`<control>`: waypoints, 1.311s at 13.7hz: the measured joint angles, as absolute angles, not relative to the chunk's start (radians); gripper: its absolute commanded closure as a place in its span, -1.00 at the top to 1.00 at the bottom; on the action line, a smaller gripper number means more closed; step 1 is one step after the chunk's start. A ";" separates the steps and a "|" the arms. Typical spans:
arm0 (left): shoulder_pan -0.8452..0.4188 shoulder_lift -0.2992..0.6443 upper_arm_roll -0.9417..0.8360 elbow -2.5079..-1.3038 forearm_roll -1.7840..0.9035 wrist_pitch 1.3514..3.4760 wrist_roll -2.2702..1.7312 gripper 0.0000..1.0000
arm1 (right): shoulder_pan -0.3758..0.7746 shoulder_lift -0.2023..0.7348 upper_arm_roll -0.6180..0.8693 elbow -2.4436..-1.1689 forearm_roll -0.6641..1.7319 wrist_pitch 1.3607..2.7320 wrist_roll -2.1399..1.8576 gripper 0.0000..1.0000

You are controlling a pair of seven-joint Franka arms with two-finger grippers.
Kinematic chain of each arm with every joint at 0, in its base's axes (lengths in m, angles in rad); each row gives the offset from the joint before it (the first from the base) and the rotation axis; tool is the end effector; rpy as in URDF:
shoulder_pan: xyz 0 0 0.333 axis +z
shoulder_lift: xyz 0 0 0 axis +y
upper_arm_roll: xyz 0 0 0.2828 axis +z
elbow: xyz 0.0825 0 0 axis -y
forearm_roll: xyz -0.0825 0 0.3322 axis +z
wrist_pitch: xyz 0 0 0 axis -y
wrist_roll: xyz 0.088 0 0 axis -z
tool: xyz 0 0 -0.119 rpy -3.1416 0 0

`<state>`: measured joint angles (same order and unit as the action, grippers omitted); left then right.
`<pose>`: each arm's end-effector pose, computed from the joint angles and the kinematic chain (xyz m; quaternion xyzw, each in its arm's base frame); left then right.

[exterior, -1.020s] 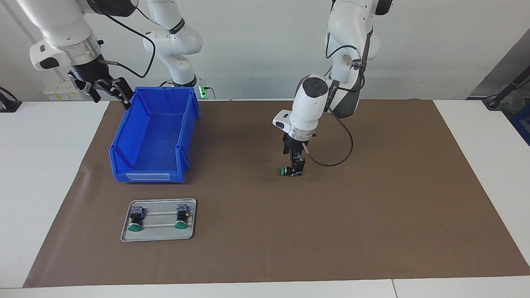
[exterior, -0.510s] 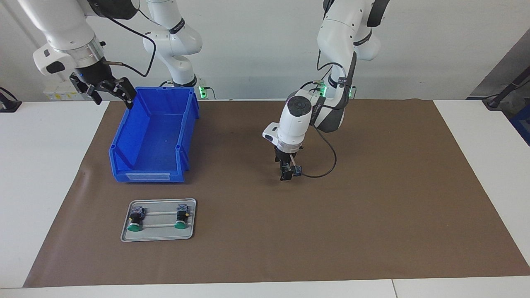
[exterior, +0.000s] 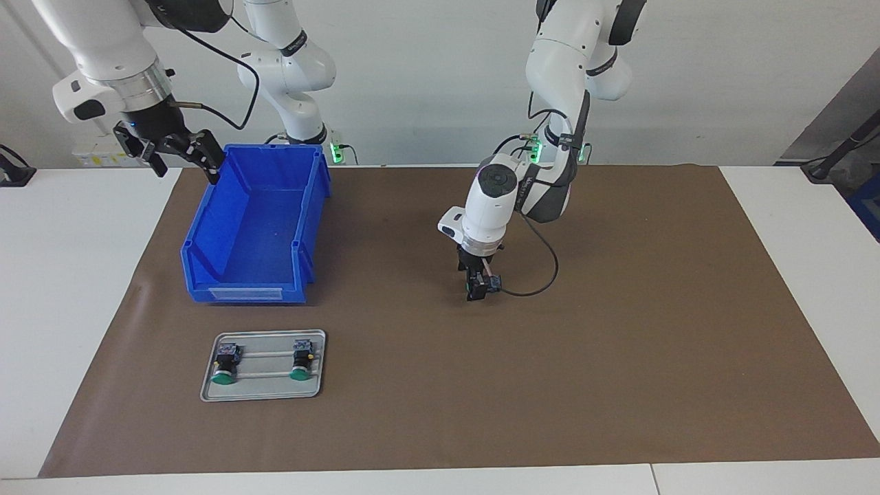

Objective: Place and press button with both arms
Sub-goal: 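Lower the left gripper over the button and close on it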

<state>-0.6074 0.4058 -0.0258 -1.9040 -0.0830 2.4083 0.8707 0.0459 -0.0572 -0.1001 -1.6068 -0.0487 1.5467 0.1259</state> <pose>0.4737 -0.3482 0.2878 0.7497 -0.6591 0.0528 0.0282 0.4832 -0.0335 0.5903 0.9957 -0.0904 -0.0008 0.0215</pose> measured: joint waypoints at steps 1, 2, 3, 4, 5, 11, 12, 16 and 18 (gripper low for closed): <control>-0.608 0.406 -0.025 -1.904 -0.083 2.408 0.865 -0.55 | 0.046 -0.057 -0.100 -1.607 -0.049 1.549 0.126 1.00; -0.608 0.406 -0.025 -1.903 -0.079 2.409 0.865 -1.00 | 0.046 -0.057 -0.100 -1.607 -0.049 1.549 0.126 1.00; -0.609 0.405 -0.025 -1.900 -0.069 2.409 0.864 -1.00 | 0.046 -0.057 -0.100 -1.607 -0.047 1.549 0.126 1.00; -0.609 0.405 -0.025 -1.898 -0.054 2.409 0.864 -1.00 | 0.046 -0.057 -0.100 -1.607 -0.045 1.549 0.126 1.00; -0.609 0.405 -0.024 -1.896 -0.045 2.409 0.864 -1.00 | 0.046 -0.057 -0.100 -1.607 -0.045 1.549 0.126 1.00; -0.608 0.382 -0.011 -1.889 -0.041 2.407 0.847 -1.00 | 0.046 -0.058 -0.100 -1.607 -0.044 1.549 0.126 1.00; -0.606 0.361 -0.007 -1.889 -0.041 2.397 0.841 -1.00 | 0.046 -0.058 -0.100 -1.607 -0.044 1.549 0.126 1.00; -0.564 0.248 -0.004 -1.890 -0.089 2.246 0.780 -1.00 | 0.046 -0.058 -0.099 -1.607 -0.044 1.549 0.126 1.00; -0.523 0.216 -0.003 -1.906 -0.277 2.226 0.781 -1.00 | 0.046 -0.058 -0.099 -1.607 -0.044 1.549 0.126 1.00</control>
